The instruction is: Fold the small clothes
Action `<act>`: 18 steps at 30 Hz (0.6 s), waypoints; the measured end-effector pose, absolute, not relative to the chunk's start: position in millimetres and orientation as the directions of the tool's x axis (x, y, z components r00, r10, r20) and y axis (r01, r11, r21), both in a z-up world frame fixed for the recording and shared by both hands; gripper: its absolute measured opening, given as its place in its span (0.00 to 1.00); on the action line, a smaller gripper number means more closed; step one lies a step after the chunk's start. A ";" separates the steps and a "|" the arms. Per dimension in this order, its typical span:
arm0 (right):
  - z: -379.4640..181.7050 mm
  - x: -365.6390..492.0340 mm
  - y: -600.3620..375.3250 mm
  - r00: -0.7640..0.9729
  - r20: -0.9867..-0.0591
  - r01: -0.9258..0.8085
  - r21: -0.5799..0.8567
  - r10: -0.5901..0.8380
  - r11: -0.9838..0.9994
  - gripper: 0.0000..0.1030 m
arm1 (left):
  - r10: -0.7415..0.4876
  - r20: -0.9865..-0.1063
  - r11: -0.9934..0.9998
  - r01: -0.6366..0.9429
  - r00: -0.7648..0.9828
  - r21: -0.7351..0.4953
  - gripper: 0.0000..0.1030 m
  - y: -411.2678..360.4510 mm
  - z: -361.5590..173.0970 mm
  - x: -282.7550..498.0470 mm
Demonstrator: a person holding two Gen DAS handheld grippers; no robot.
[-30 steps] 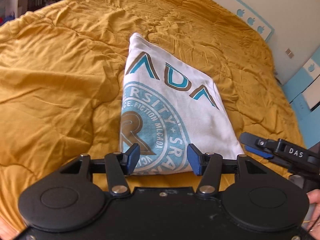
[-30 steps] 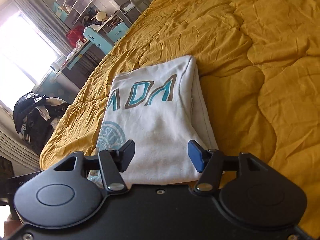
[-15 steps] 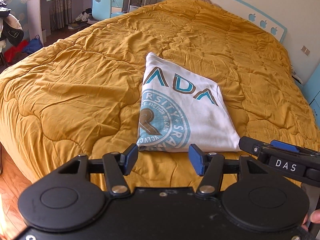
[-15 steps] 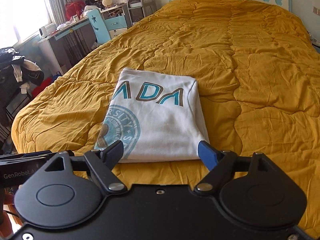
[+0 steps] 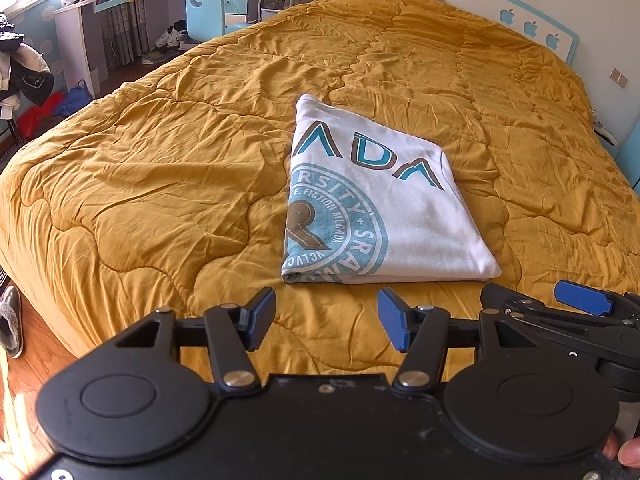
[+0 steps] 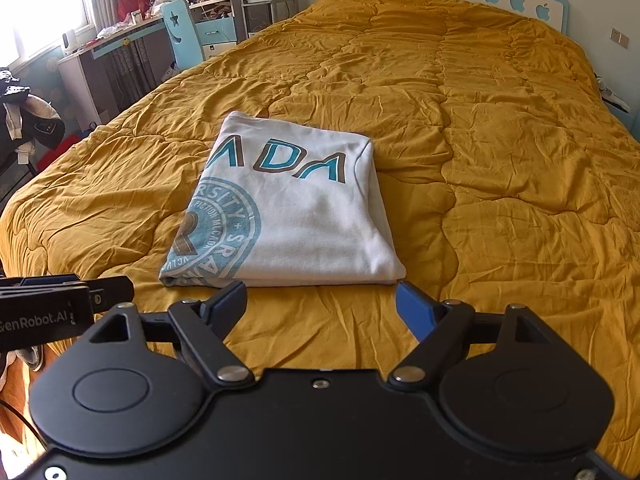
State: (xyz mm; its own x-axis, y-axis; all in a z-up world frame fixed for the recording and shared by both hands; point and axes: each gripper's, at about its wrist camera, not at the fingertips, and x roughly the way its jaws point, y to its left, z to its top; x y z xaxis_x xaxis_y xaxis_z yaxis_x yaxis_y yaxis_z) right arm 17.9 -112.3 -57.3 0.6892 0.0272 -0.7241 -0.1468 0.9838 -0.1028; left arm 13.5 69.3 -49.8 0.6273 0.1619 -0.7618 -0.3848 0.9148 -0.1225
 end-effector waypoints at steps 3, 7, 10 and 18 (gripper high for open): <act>-56.5 18.9 -112.6 0.690 -0.723 -0.141 -0.103 0.023 0.985 0.80 | 0.161 -0.766 0.918 -0.380 0.622 -0.116 0.58 68.3 -50.9 16.0; -57.1 20.0 -112.9 0.689 -0.724 -0.137 -0.100 0.023 0.985 0.80 | 0.163 -0.771 0.922 -0.372 0.616 -0.103 0.58 67.7 -52.2 19.8; -59.4 21.4 -114.1 0.681 -0.732 -0.135 -0.094 0.023 0.986 0.80 | 0.164 -0.775 0.924 -0.370 0.610 -0.096 0.58 67.9 -53.9 21.7; -61.1 23.2 -116.6 0.672 -0.740 -0.137 -0.087 0.028 0.987 0.80 | 0.156 -0.787 0.922 -0.373 0.597 -0.101 0.59 68.9 -58.5 23.4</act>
